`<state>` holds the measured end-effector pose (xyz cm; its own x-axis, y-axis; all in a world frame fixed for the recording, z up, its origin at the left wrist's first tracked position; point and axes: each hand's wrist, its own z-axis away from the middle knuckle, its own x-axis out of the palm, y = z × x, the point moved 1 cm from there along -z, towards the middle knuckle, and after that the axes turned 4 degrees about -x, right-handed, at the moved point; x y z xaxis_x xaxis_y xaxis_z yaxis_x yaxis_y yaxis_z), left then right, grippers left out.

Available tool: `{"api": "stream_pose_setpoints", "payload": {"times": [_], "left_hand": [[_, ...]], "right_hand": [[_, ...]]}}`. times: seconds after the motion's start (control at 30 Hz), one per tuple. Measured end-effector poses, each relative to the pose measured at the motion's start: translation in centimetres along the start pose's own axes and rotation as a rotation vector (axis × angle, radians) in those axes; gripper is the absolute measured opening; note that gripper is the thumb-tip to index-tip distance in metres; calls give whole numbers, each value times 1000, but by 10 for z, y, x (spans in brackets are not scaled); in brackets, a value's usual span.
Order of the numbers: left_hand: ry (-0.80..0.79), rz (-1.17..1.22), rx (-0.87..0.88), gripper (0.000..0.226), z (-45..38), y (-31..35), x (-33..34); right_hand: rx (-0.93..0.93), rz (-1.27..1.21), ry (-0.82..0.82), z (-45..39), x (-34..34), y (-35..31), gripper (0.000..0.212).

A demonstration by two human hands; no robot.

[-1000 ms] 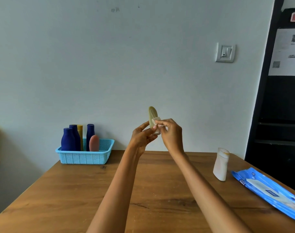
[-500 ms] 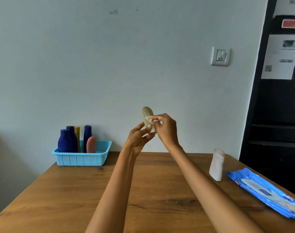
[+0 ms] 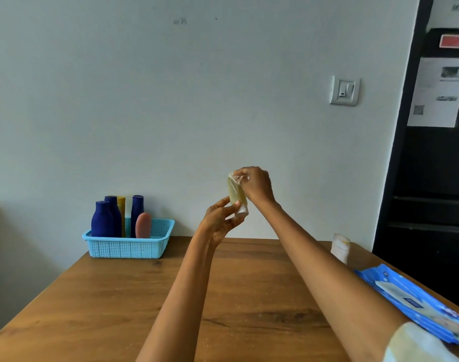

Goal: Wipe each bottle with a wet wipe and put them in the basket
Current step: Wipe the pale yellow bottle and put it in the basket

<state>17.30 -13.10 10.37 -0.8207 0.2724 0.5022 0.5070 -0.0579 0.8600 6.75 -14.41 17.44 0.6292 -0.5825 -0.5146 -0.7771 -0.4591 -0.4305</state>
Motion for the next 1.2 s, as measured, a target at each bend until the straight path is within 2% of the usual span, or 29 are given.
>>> {"api": "stream_pose_setpoints", "payload": {"times": [0.13,0.23,0.3,0.43,0.63,0.8,0.97,1.03,1.1,1.2], "left_hand": [[44,-11,0,35,-2,0,-13],[68,-20,-17,35,-3,-6,-14],[66,-23,-29,35,-2,-8,-12],[61,-40,-30,35,-1,-6,-10],[51,-60,-36,34,-1,-4,-4],[97,-27,-23,32,0,-3,-8],[91,-35,0,23,0,3,-5],[86,-55,4,29,0,4,-5],[101,-75,-13,33,0,4,-6],[136,-82,-63,33,2,1,-8]], "right_hand": [[-153,99,-161,23,1,-2,26],[-153,162,-274,29,-1,-2,23],[-87,174,-235,24,-4,-2,23],[-5,111,59,8,-13,3,32],[-171,156,-175,10,9,2,36],[-357,277,-195,30,10,8,33],[-457,159,-148,39,-7,12,28],[-441,83,-155,39,-12,12,27],[-340,-26,-177,37,-13,15,29],[-184,-141,-39,31,-12,19,30]]}}
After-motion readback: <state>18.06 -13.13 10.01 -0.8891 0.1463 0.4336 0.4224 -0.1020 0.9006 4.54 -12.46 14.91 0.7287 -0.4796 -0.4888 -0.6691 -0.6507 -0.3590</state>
